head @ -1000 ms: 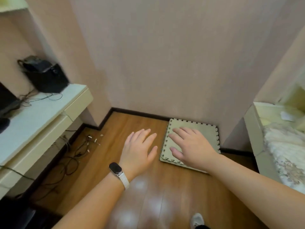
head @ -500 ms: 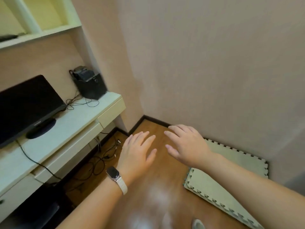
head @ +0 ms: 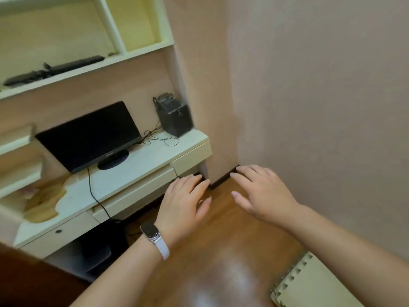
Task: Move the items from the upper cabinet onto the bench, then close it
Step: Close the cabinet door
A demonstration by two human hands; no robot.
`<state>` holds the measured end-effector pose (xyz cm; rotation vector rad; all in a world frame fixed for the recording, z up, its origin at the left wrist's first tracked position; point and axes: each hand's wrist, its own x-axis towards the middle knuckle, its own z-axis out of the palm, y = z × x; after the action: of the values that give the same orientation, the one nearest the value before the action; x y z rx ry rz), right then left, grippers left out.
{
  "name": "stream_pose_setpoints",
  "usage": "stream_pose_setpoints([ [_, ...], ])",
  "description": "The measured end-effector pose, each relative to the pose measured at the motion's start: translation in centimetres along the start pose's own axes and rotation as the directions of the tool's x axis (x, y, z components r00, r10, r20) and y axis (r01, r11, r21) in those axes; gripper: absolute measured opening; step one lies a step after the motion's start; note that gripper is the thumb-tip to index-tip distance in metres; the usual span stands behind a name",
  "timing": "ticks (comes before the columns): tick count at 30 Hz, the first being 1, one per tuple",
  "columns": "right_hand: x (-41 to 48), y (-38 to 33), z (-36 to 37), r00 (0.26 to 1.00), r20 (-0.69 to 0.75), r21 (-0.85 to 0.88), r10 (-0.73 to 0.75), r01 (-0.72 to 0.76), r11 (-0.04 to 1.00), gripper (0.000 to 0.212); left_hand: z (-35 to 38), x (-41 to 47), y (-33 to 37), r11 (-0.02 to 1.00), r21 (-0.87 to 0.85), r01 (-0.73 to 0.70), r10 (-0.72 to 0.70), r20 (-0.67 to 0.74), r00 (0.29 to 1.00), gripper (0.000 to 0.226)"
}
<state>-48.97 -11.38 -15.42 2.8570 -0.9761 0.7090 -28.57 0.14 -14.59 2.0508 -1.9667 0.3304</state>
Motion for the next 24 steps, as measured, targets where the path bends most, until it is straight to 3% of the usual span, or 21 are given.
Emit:
stream_pose_setpoints([
  [10, 10.0, 0.8, 3.3, 0.997, 0.009, -0.006, -0.076, 0.076, 0.997, 0.047, 2.0, 6.1, -7.9, 0.997, 0.019, 0.075, -0.074, -0.060, 0.995, 0.046],
  [24, 31.8, -1.2, 7.6, 1.000, -0.016, -0.109, -0.007, 0.006, 0.994, 0.053, 3.0, 21.0, -26.1, 0.999, -0.043, 0.016, -0.024, -0.202, 0.979, 0.045],
])
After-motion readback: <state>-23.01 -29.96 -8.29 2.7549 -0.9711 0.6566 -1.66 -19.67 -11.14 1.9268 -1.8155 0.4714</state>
